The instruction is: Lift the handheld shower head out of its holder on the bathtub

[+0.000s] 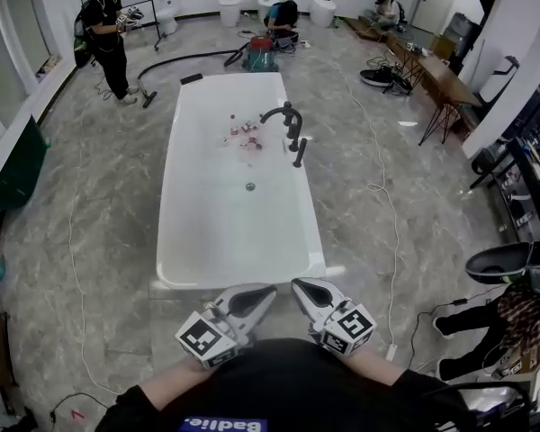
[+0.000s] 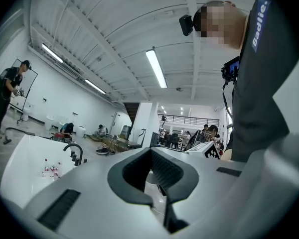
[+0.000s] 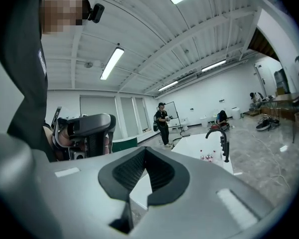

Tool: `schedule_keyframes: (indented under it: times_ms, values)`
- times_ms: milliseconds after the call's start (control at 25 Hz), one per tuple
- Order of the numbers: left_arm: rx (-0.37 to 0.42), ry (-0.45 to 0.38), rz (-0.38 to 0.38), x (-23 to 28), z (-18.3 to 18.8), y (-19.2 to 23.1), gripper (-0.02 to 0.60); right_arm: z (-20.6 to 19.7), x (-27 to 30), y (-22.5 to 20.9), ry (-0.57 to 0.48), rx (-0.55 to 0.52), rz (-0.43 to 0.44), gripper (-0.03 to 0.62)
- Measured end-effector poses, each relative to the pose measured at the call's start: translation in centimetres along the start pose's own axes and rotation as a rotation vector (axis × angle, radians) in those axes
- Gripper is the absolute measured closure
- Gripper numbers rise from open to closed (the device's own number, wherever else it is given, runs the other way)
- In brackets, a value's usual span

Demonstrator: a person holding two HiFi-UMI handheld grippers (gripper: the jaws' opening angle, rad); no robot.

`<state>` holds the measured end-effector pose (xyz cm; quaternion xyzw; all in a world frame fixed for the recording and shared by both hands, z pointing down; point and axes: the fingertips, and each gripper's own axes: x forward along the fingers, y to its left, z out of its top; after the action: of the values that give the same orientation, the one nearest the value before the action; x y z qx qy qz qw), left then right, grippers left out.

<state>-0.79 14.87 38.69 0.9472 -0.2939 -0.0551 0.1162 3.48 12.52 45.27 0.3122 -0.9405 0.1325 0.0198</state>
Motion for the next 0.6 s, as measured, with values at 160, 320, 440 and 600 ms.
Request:
schedule_keyframes:
  times_ms: [160, 320, 440, 600]
  values:
    - [0.003, 0.008, -0.035, -0.1, 1.6, 6.4, 0.581, 1.1, 6.2, -1.9, 0.008, 0.013, -0.038, 0.592]
    - [-0.012, -0.007, -0.056, 0.0, 3.2, 11.4, 0.581, 2.3, 10.7, -3.5, -0.002, 0.004, -0.073, 0.592]
    - [-0.028, 0.002, -0.072, 0.1, 3.5, 14.6, 0.581, 2.6, 13.5, -4.7, 0.009, 0.001, -0.095, 0.592]
    - [-0.04, -0.029, -0.085, 0.9, 4.4, 16.4, 0.581, 2.9, 15.0, -6.1, 0.033, -0.003, -0.1, 0.592]
